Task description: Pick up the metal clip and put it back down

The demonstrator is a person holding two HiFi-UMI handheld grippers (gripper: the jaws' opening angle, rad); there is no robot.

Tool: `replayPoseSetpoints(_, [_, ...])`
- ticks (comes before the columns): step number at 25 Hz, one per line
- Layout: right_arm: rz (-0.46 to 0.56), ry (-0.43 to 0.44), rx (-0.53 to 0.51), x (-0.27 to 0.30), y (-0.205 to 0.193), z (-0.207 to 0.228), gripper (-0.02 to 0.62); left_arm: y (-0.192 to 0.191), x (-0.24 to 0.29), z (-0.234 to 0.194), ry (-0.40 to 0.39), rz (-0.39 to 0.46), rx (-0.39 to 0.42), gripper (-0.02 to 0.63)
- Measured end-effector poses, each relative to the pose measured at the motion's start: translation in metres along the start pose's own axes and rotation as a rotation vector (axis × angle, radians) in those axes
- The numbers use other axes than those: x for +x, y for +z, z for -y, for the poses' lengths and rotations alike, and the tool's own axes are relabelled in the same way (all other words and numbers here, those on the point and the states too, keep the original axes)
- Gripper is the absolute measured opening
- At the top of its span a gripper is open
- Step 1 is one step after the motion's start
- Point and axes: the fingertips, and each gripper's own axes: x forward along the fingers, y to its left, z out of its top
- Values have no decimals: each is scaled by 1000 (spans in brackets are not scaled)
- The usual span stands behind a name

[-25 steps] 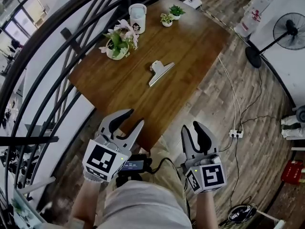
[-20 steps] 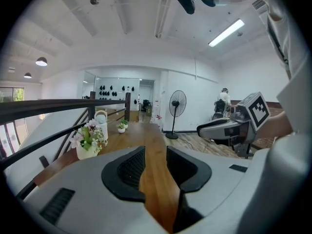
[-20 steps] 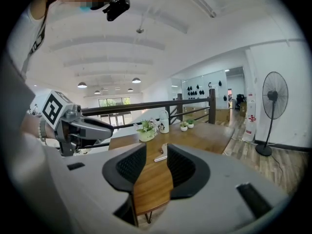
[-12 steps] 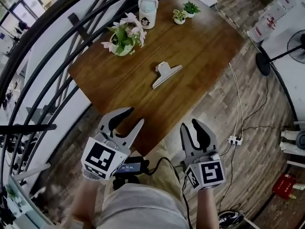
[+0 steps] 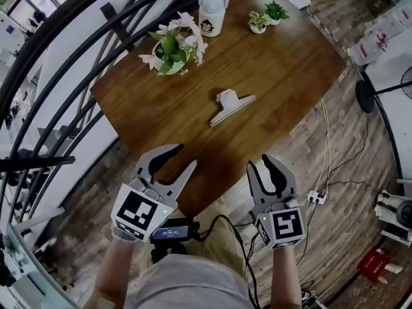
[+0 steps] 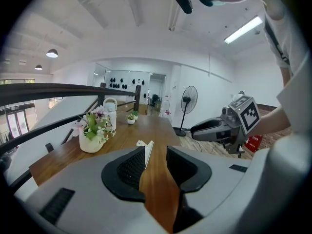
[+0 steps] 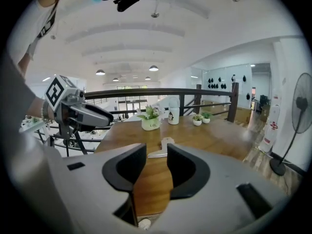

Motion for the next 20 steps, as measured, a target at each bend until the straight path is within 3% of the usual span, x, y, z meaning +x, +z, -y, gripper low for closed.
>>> replayPoseSetpoints(10, [-70,87,-57,53,-15,31,147,-10,29,-15,22,-20,-24,143])
replayPoseSetpoints(13, [-87,116,-66,68,-17,39,176,-14,37,-20,34,-21,-34,142])
replayPoseSetpoints(20, [-143,174,-177,103,-22,58,195,-14,53,-30,41,-33,-57,143])
